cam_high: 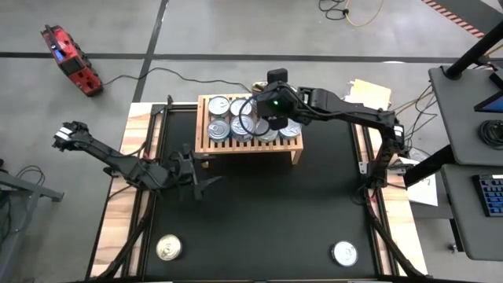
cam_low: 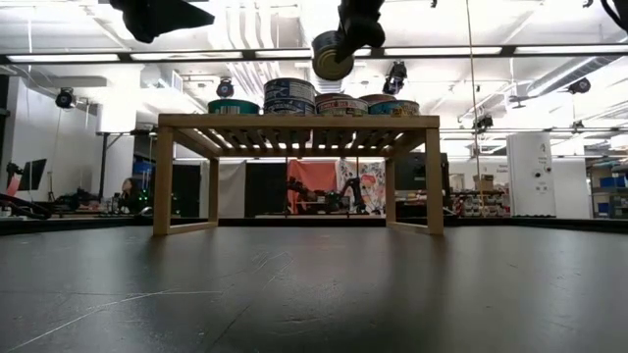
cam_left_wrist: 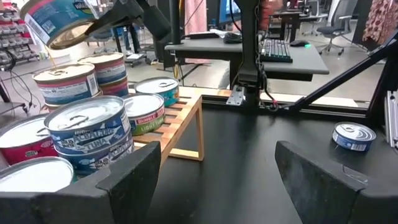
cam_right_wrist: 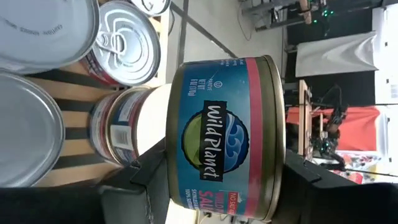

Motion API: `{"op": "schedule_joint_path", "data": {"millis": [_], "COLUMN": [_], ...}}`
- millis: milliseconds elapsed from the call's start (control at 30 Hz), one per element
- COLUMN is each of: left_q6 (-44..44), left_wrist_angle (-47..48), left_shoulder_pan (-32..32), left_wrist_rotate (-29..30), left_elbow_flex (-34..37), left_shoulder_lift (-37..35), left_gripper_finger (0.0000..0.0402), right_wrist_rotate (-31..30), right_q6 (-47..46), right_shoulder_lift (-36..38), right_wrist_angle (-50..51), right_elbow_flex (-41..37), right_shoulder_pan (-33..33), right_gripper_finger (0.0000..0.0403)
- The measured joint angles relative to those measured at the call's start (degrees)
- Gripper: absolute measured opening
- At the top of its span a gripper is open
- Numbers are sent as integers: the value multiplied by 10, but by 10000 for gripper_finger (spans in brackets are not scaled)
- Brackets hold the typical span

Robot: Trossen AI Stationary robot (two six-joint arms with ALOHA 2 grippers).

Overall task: Stack canned seafood by type on shelf
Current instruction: Stack the blue and pink tuna can on top of the blue and pink tuna can

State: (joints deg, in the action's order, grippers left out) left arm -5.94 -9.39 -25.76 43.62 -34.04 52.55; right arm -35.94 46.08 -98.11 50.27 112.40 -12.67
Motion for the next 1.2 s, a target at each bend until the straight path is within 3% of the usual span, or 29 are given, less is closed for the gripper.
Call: {"op": "schedule_joint_path", "data": {"millis": [500, 1200], "left_q6": [-26, -23], "left_wrist_angle": [-21, -46], "left_shoulder_pan": [0, 0], "left_wrist_rotate": [0, 0], "left_elbow_flex": [0, 0], "left_shoulder_lift": [52, 54], "left_gripper_finger": [300, 300], "right_wrist_rotate": [76, 79], "right_q6": [-27, -33], "right_shoulder_lift": [-2, -3], "right_wrist_angle": [-19, -27], "right_elbow_flex": [-3, -40], "right_shoulder_pan": [-51, -61], "right_gripper_finger": [184, 191]}}
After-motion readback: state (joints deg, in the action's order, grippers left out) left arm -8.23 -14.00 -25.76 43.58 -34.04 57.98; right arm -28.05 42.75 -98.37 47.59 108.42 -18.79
